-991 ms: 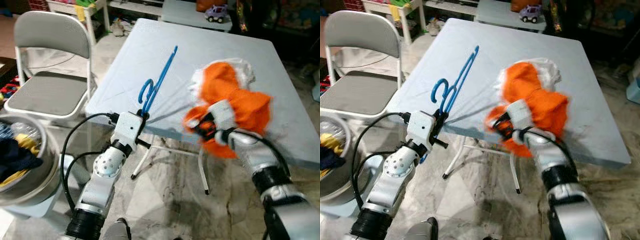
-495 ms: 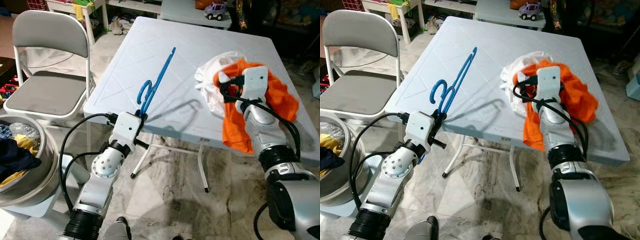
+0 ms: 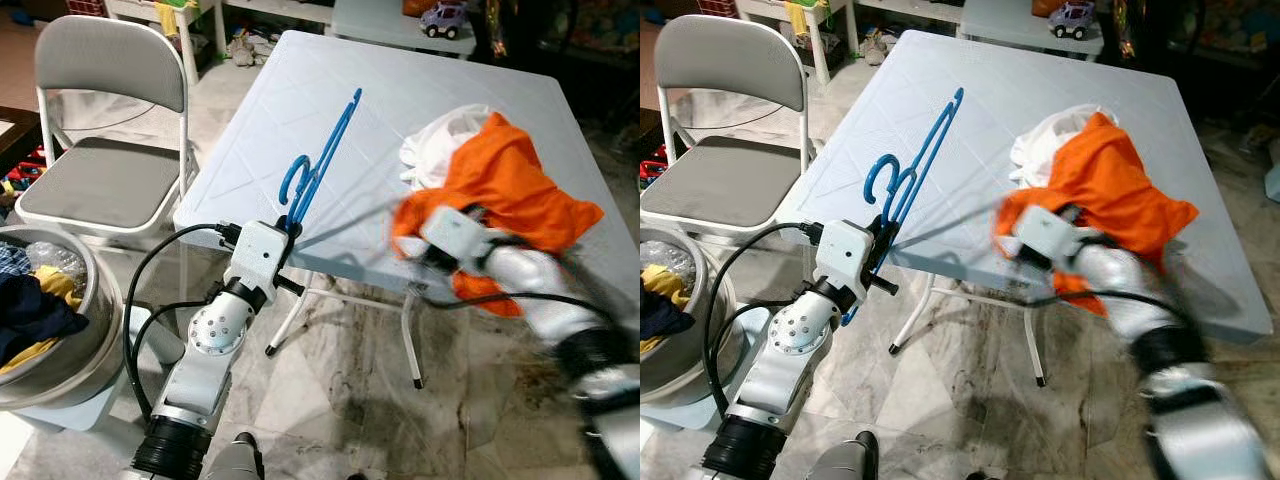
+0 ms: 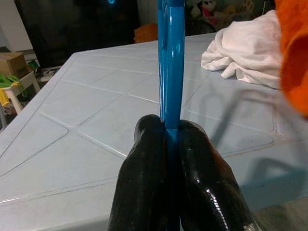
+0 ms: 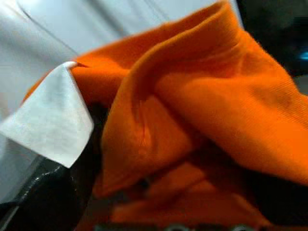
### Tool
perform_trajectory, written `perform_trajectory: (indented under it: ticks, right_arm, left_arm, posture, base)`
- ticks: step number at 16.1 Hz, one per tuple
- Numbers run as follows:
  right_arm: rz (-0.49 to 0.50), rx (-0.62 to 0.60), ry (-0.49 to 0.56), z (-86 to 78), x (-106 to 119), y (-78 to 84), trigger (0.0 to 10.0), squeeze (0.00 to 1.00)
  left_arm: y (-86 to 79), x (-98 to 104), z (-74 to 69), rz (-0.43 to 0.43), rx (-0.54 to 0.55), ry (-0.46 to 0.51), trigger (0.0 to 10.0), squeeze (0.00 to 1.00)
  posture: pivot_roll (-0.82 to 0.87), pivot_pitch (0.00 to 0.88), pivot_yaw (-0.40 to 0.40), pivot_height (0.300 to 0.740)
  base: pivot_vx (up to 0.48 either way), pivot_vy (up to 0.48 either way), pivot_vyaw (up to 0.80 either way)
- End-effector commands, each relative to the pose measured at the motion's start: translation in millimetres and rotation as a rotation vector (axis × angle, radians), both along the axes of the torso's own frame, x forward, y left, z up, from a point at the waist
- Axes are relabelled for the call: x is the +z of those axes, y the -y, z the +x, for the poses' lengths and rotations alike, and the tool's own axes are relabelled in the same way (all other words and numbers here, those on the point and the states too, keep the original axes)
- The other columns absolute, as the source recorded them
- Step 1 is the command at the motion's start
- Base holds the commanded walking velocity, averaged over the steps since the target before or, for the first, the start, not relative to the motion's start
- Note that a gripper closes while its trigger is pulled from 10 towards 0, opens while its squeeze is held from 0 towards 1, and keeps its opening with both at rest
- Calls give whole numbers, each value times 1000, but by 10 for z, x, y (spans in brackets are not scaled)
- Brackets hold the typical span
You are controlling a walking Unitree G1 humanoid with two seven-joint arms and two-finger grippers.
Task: Hang hanger
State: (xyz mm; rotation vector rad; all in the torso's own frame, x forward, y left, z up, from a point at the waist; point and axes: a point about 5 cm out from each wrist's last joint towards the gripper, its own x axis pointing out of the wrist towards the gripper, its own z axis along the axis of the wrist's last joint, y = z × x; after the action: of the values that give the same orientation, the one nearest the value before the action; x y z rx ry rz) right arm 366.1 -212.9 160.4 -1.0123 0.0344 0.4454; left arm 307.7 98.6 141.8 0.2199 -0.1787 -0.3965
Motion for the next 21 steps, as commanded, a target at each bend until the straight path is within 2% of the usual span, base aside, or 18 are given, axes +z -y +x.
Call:
perform_trajectory:
  ticks: [1, 2, 3, 4, 5, 6, 7, 8, 9, 10, 11, 13, 14, 15, 16, 17, 20, 21]
  right_arm:
    - [-32, -25, 107, -16, 140, 78, 10000, 0]
    - [36, -136, 258, 20, 356, 187, 10000, 0]
    - [23, -227, 384, 22, 513, 305, 10000, 0]
    - [37, -256, 390, 11, 540, 381, 10000, 0]
    - [84, -356, 515, -18, 701, 508, 10000, 0]
    - [195, -457, 594, -49, 813, 616, 10000, 0]
    - [341, -496, 515, -28, 770, 655, 10000, 0]
    - [534, -510, 252, 19, 529, 655, 10000, 0]
    - [409, -275, -107, -135, 81, 407, 10000, 0]
    - [385, -253, -107, -165, 63, 390, 10000, 0]
    - [508, -393, 10, -120, 192, 532, 10000, 0]
    - [433, -202, -157, -290, 65, 374, 10000, 0]
    - [536, -355, -13, -203, 224, 545, 10000, 0]
    - [612, -460, 65, -173, 312, 677, 10000, 0]
    - [743, -485, 48, -174, 338, 705, 10000, 0]
    - [838, -394, -34, -200, 317, 570, 10000, 0]
    - [798, -327, -43, -302, 349, 503, 10000, 0]
    - [774, -270, -88, -378, 318, 455, 10000, 0]
  left_arm:
    - [18, -128, 6, 20, 10, -63, 10000, 0]
    - [28, -131, 10, 19, 8, -63, 10000, 0]
    - [36, -134, 13, 17, 7, -64, 10000, 0]
    - [48, -133, 14, 16, 4, -64, 10000, 0]
    - [59, -132, 16, 15, 2, -62, 10000, 0]
    - [64, -132, 16, 15, 1, -62, 10000, 0]
    - [63, -130, 19, 14, 2, -62, 10000, 0]
    - [61, -131, 23, 14, 2, -62, 10000, 0]
    - [68, -134, 21, 14, 1, -62, 10000, 0]
    - [69, -134, 20, 14, 1, -62, 10000, 0]
    - [65, -131, 22, 14, 3, -61, 10000, 0]
    - [50, -138, 22, 13, 8, -63, 10000, 0]
    - [55, -143, 20, 13, 5, -65, 10000, 0]
    - [60, -146, 19, 12, 4, -65, 10000, 0]
    - [72, -145, 21, 10, 1, -65, 10000, 0]
    - [82, -142, 25, 9, -1, -64, 10000, 0]
    - [82, -140, 27, 9, -2, -62, 10000, 0]
    - [79, -145, 26, 11, -3, -63, 10000, 0]
  posture:
    - [264, 143, -125, 740]
    - [258, 141, -123, 740]
    - [256, 140, -121, 740]
    - [254, 139, -122, 740]
    - [251, 138, -123, 740]
    - [251, 138, -123, 740]
    - [251, 138, -123, 740]
    - [251, 137, -122, 740]
    - [255, 138, -124, 740]
    - [255, 138, -124, 740]
    - [256, 139, -126, 740]
    - [249, 141, -125, 740]
    - [245, 139, -126, 740]
    - [243, 139, -125, 740]
    - [242, 137, -125, 740]
    - [243, 136, -125, 740]
    - [242, 136, -124, 740]
    - [245, 136, -125, 740]
  base:
    - [0, 0, 0]
    - [0, 0, 0]
    - [0, 0, 0]
    - [0, 0, 0]
    - [0, 0, 0]
    - [0, 0, 0]
    - [0, 0, 0]
    - [0, 0, 0]
    - [0, 0, 0]
    - [0, 0, 0]
    - [0, 0, 0]
    - [0, 0, 0]
    - [0, 0, 0]
    - [0, 0, 0]
    - [0, 0, 0]
    - [0, 0, 0]
    - [0, 0, 0]
    - [0, 0, 0]
